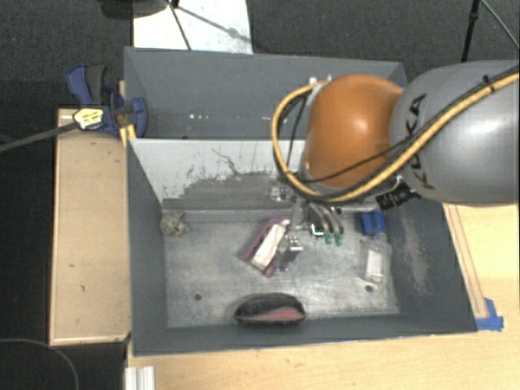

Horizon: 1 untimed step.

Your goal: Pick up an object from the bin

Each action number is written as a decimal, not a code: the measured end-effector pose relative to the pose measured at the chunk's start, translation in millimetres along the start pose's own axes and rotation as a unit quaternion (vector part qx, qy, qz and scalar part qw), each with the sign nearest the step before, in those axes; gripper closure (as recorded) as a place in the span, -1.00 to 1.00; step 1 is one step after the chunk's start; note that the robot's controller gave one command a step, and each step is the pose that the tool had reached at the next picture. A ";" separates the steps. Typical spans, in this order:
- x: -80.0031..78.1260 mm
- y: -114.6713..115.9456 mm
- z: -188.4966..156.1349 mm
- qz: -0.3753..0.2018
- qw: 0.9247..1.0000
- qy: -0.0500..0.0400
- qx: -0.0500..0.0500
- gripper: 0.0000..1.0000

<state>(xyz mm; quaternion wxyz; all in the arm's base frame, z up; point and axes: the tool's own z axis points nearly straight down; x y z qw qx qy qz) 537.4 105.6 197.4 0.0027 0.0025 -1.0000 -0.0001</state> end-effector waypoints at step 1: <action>-39.6 -23.6 127.9 -0.092 0.996 -0.002 0.000 -1.00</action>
Offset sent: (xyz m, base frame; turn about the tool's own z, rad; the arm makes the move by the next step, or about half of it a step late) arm 0.0384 -0.0224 -0.1270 -0.1859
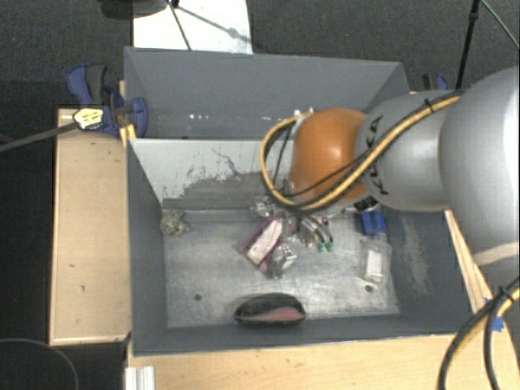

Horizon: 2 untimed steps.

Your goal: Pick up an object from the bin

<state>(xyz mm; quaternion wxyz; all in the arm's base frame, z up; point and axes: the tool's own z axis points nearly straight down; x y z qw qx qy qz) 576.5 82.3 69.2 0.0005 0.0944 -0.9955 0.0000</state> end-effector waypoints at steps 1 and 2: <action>-0.5 1.0 -3.2 0.002 1.000 -0.001 -0.001 1.00; 17.2 -32.4 -3.4 -0.123 0.992 -0.004 0.000 1.00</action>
Offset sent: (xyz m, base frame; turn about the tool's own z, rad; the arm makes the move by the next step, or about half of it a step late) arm 0.0000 0.0000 0.0000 0.0000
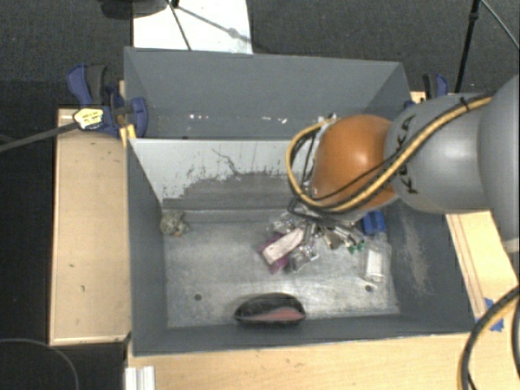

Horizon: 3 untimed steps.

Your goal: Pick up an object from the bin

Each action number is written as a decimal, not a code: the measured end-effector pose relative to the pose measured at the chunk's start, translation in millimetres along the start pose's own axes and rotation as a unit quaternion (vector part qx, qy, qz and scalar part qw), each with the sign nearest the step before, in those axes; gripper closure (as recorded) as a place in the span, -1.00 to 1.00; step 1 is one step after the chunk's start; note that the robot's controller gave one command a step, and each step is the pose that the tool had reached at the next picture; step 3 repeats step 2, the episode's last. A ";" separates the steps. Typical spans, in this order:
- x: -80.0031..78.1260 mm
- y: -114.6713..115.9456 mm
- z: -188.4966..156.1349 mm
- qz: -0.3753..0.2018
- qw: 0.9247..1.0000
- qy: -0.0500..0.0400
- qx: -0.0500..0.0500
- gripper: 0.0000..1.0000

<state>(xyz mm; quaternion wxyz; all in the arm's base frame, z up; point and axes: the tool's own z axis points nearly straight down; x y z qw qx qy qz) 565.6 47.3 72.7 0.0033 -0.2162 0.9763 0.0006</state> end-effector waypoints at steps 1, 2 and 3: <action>-5.1 -38.7 -114.7 -0.195 0.981 0.000 0.001 1.00; 0.2 -36.9 -189.2 -0.207 0.978 -0.001 0.002 1.00; 0.2 -36.9 -189.2 -0.207 0.978 -0.001 0.002 1.00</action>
Offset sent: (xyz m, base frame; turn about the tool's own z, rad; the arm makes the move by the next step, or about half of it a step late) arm 0.0186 -0.0326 0.1124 -0.3950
